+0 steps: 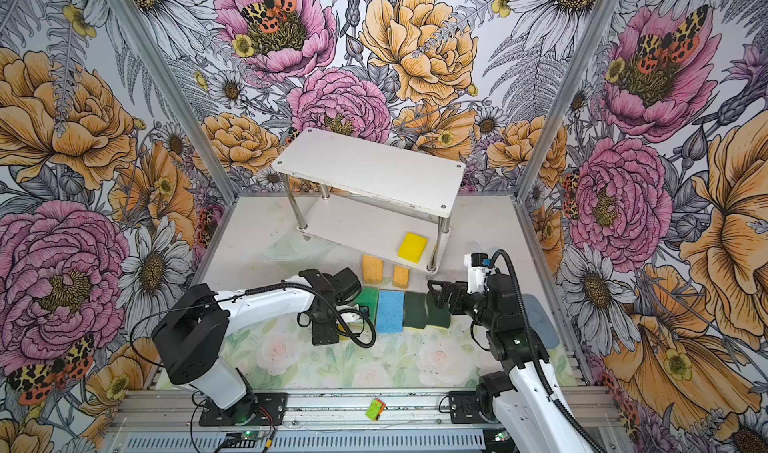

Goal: Place and organize the cleaning sponges onto the shelf
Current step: 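Close the left gripper on the yellow sponge and lift it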

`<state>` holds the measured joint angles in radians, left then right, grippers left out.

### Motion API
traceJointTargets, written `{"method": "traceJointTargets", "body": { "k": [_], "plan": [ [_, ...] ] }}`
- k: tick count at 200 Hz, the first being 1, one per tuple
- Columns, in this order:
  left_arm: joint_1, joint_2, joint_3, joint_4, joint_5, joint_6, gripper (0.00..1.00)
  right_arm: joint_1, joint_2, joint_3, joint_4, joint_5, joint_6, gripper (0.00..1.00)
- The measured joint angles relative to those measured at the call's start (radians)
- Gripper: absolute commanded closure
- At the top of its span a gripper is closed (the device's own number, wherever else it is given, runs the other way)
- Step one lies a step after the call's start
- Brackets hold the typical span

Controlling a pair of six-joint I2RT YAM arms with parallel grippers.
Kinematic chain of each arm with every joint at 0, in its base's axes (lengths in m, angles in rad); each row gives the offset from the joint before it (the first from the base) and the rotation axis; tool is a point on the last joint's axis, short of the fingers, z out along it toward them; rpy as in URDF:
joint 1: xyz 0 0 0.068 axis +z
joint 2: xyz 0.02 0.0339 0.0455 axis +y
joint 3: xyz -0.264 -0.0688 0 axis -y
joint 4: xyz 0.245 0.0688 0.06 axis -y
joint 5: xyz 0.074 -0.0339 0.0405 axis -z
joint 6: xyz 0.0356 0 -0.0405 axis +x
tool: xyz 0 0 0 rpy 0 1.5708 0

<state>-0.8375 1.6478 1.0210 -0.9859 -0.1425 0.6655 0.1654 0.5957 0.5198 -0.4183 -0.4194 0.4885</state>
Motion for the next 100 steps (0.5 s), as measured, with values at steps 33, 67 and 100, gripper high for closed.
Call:
{"method": "traceJointTargets", "body": {
  "k": [33, 67, 100],
  "plan": [
    [-0.003, 0.000, 0.000, 0.000, 0.001, -0.003, 0.28, 0.000, 0.000, 0.000, 0.000, 0.000, 0.000, 0.00],
    [-0.005, 0.011, 0.000, 0.002, 0.000, -0.003, 0.28, 0.000, 0.000, 0.000, 0.000, 0.000, 0.000, 0.00],
    [-0.008, 0.013, 0.000, 0.004, 0.000, -0.008, 0.38, 0.000, -0.001, 0.000, 0.000, 0.000, 0.000, 0.00]
  ]
}}
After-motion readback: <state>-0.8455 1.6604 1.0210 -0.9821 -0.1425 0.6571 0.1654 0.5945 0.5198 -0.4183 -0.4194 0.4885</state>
